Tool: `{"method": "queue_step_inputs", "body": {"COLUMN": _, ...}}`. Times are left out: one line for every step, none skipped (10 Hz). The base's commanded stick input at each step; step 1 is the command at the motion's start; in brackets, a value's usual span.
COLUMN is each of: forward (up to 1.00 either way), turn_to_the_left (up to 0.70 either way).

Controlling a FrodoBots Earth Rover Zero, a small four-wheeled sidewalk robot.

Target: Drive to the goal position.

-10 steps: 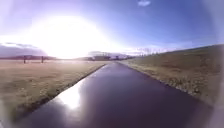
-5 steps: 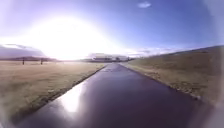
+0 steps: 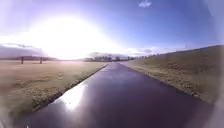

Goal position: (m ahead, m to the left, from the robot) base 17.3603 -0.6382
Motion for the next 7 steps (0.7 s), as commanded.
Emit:
{"method": "queue_step_inputs", "body": {"forward": 1.0, "turn_to_the_left": 0.0}}
{"method": "queue_step_inputs", "body": {"forward": 1.0, "turn_to_the_left": 0.0}}
{"method": "queue_step_inputs", "body": {"forward": 1.0, "turn_to_the_left": 0.0}}
{"method": "queue_step_inputs", "body": {"forward": 1.0, "turn_to_the_left": 0.0}}
{"method": "queue_step_inputs", "body": {"forward": 1.0, "turn_to_the_left": 0.0}}
{"method": "queue_step_inputs", "body": {"forward": 1.0, "turn_to_the_left": 0.0}}
{"method": "queue_step_inputs", "body": {"forward": 1.0, "turn_to_the_left": 0.0}}
